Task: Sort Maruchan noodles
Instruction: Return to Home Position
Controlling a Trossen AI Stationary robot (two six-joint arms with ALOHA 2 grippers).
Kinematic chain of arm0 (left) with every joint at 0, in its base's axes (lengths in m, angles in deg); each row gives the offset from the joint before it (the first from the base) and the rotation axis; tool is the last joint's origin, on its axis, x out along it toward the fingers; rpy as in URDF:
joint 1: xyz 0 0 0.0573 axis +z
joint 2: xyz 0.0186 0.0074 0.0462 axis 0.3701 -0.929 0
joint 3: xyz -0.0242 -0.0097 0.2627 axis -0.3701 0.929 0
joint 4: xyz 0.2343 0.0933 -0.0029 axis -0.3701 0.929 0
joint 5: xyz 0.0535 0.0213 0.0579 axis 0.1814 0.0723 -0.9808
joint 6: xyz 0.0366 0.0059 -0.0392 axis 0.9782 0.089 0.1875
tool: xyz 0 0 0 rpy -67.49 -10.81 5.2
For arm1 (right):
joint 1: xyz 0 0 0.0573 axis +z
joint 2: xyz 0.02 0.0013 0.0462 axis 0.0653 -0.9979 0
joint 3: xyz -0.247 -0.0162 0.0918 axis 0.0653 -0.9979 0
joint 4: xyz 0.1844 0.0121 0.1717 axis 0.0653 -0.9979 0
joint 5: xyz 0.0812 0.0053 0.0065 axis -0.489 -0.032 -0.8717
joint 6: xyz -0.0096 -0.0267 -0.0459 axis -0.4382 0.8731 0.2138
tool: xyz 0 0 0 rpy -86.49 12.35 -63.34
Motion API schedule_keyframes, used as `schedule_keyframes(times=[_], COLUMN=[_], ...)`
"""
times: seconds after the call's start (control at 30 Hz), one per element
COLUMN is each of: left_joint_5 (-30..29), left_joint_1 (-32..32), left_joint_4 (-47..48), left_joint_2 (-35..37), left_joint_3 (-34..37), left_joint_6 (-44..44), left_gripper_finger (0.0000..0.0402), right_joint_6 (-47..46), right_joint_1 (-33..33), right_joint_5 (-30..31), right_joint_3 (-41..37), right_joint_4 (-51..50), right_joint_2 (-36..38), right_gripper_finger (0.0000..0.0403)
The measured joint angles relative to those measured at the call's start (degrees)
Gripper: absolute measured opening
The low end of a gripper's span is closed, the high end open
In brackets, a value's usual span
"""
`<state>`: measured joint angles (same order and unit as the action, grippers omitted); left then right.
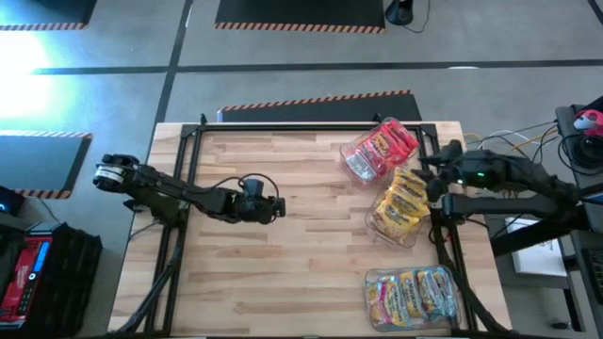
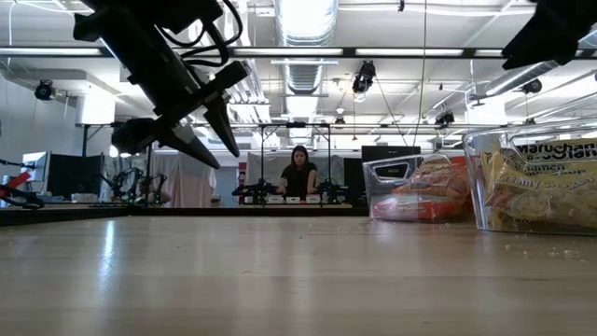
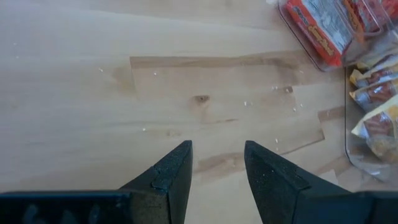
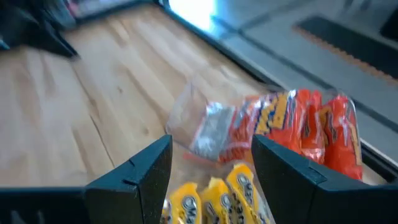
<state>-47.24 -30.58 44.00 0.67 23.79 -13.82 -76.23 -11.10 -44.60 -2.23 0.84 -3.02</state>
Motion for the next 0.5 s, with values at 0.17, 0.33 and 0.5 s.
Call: schedule_keyframes(times=[0.17, 0.33, 0.5], left_joint_5=[0.0, 0.0, 0.0], left_joint_1=[0.8, 0.9, 1.1], left_joint_4=[-0.3, -0.4, -0.9], left_joint_2=[0.0, 0.0, 0.1], left_joint_3=[0.0, 0.0, 0.0], left_joint_6=[0.0, 0.0, 0.0], left_gripper_finger=[0.0131, 0.0131, 0.0131], right_joint_6=[-0.3, 0.0, 0.1], right_joint_1=[0.0, 0.0, 0.0], right_joint_5=[0.0, 0.1, 0.1], right_joint_3=[-3.1, -3.9, -5.3], right_joint_4=[3.8, 5.3, 6.3], right_joint_2=[4.1, 7.0, 9.8], right_gripper_finger=[0.0208, 0.0208, 0.0208])
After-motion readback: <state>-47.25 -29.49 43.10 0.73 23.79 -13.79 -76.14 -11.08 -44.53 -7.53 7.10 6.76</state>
